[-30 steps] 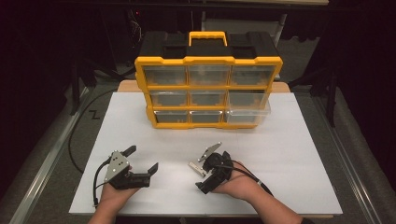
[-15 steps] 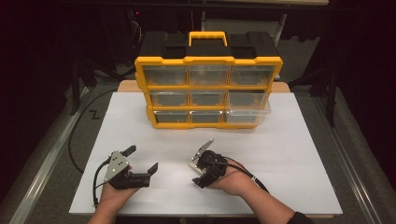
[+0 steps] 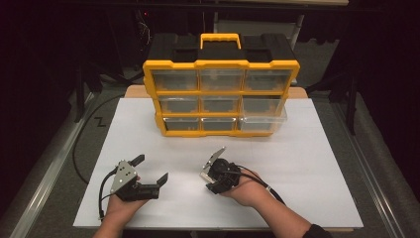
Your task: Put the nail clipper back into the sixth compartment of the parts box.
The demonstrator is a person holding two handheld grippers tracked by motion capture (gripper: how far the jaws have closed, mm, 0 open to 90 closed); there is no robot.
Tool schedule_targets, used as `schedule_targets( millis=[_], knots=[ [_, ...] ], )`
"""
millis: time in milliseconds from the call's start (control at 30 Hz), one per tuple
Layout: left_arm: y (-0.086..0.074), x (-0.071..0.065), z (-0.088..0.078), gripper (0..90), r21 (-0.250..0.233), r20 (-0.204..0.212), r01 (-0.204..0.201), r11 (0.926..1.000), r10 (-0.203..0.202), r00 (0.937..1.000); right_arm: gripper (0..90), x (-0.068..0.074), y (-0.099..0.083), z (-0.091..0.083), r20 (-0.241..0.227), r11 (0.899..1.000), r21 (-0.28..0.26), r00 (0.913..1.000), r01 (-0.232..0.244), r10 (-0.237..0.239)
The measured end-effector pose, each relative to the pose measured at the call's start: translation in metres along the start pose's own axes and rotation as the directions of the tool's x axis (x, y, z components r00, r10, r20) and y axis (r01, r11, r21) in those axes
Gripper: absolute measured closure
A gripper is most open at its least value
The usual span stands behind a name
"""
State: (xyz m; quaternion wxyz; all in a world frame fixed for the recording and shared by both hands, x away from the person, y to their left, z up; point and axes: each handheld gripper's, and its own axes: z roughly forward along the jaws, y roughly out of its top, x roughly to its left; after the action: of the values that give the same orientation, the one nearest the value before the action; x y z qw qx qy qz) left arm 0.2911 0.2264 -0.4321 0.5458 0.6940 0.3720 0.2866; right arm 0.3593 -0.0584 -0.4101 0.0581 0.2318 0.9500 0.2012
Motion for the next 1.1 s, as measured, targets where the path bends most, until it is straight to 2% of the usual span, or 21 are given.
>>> schedule_targets(
  millis=[300,533,833,1100],
  knots=[
    [-0.0004,0.0004,0.0001,0.4,0.003,0.001,0.0,1.0,0.0,1.0,73.9,0.0007,0.0003,-0.0003,0.008,1.0,0.0,0.9996,0.029,-0.029],
    [-0.0003,0.0,0.0,0.4,0.002,0.002,0.0,1.0,0.0,1.0,78.7,-0.0003,0.0011,0.0004,-0.003,0.999,0.013,0.9994,0.034,-0.034],
    [-0.0004,-0.0001,0.0,0.4,0.003,0.001,-0.002,1.0,0.002,1.0,79.6,0.0003,0.0022,0.0003,0.002,0.997,0.018,0.9976,0.07,-0.07],
    [-0.0004,0.0,0.0001,0.4,0.003,-0.001,-0.003,1.0,0.003,1.0,79.7,-0.0016,0.0025,-0.0018,-0.011,0.996,0.029,0.9959,0.09,-0.089]
  ],
)
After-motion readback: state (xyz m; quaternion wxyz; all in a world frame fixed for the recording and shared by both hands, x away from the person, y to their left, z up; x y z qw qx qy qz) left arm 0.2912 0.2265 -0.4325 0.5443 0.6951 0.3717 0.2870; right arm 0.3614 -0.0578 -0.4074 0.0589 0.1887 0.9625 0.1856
